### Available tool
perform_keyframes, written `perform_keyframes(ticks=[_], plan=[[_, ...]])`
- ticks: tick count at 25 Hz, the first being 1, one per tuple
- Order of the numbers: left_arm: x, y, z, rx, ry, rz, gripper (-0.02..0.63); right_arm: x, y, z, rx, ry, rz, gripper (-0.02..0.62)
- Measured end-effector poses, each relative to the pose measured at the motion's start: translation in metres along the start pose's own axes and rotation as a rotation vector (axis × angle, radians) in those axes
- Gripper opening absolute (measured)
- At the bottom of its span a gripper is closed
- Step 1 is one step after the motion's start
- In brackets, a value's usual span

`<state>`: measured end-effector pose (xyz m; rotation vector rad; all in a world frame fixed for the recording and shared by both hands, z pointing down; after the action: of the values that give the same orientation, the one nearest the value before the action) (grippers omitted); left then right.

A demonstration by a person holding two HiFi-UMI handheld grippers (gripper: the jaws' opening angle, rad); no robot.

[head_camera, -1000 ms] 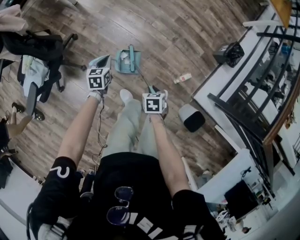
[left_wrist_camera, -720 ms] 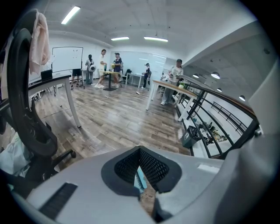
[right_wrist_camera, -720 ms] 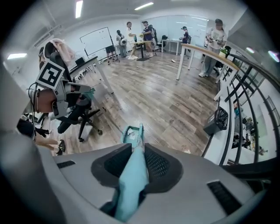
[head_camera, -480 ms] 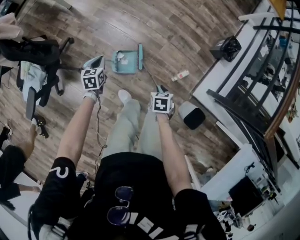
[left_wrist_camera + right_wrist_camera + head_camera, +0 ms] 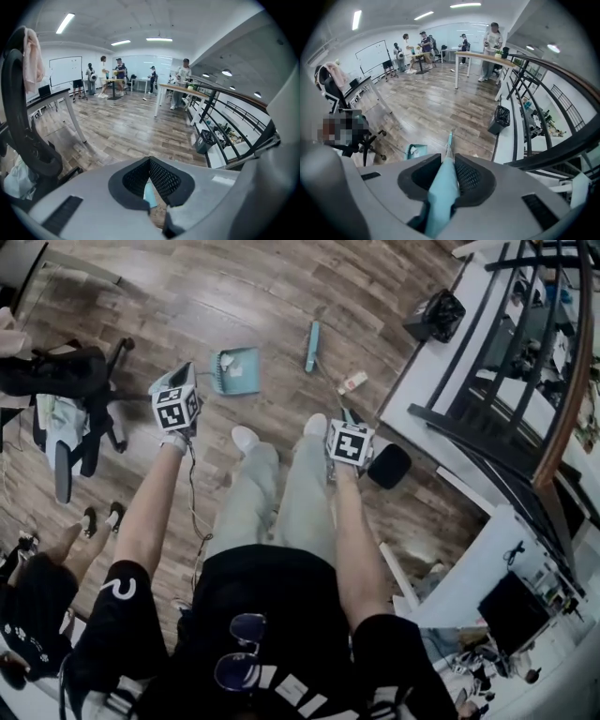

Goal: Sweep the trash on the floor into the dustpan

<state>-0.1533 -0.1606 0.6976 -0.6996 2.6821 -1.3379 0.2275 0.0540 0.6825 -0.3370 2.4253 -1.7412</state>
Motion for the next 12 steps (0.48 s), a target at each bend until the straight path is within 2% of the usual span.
perform_keyframes(ticks=[8, 12], plan=[[-0.113, -0.030, 0.026, 0.011, -0.134, -0.174, -0.002, -0.095, 0.021, -0.018, -0.037, -0.140, -0.149, 0.086], [-0.176, -0.043, 0.025, 0.025, -0.193, -0.259, -0.002, -0.139, 0.026, -0.037, -0.012, -0.207, -0.218, 0.086]])
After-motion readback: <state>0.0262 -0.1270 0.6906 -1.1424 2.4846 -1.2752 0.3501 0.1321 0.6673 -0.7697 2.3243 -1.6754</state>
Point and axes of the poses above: the fingertips, and each gripper's own axes: y backward along the fingers, x to its left, z out of its top, the point moved 7 cm from there along y, backward along the fingers, and after that the axes turned 4 degrees about x, right-handed, at the moved point
